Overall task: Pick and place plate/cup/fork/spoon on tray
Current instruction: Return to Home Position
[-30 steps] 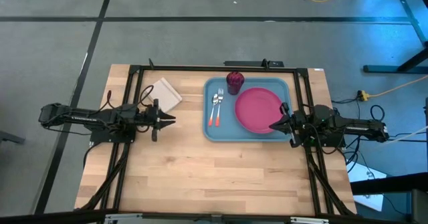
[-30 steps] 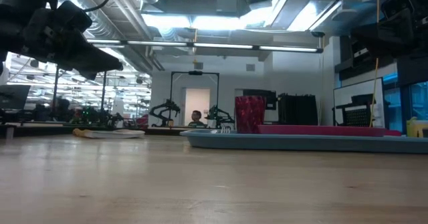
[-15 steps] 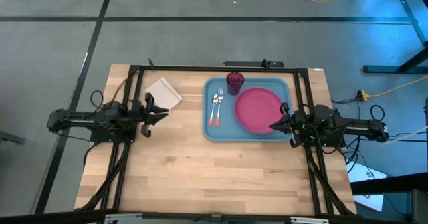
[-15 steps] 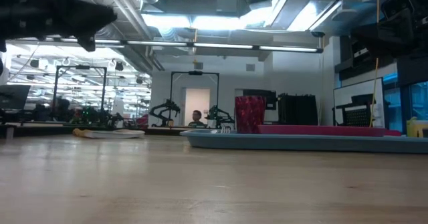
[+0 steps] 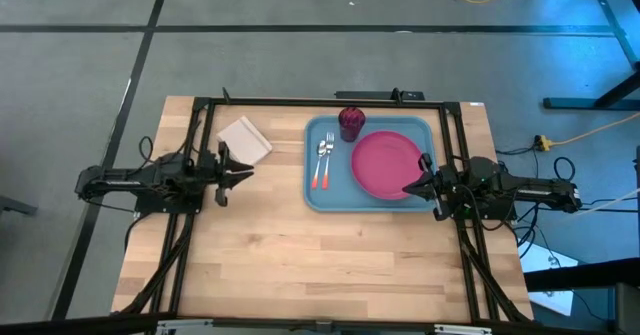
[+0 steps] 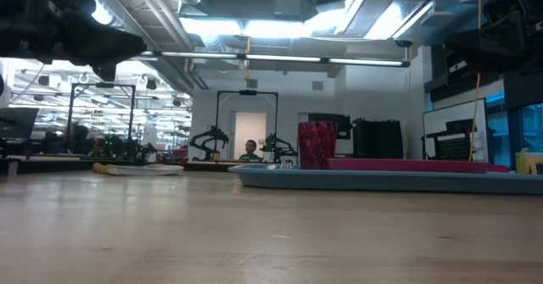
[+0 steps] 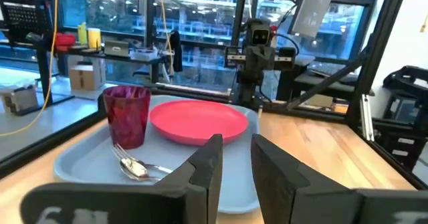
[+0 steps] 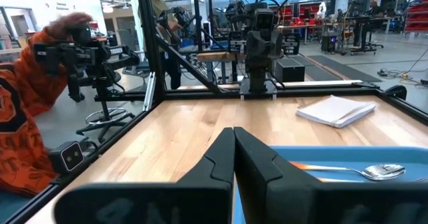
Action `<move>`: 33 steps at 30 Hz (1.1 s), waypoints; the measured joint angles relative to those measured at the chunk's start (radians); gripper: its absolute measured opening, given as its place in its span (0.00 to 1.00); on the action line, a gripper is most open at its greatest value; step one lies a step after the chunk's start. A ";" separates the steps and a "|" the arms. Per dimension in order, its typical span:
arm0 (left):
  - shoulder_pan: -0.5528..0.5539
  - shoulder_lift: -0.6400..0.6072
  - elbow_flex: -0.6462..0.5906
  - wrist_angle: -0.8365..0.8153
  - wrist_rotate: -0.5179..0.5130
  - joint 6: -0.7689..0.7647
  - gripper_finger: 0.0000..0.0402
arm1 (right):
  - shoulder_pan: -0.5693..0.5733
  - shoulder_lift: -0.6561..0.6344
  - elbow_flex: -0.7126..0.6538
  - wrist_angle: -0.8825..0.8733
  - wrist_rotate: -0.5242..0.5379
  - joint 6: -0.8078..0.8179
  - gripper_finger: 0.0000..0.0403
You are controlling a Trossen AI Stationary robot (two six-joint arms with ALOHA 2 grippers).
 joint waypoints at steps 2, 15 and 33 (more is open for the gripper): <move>0.000 0.000 0.000 0.002 -0.008 0.000 0.18 | 0.000 0.000 0.000 -0.001 0.000 0.000 0.03; -0.001 0.008 0.000 -0.007 -0.010 0.000 0.18 | 0.000 0.000 0.000 -0.001 0.000 0.000 0.03; -0.001 0.008 0.000 -0.007 -0.010 0.001 0.18 | 0.000 0.000 0.000 -0.001 0.000 0.000 0.03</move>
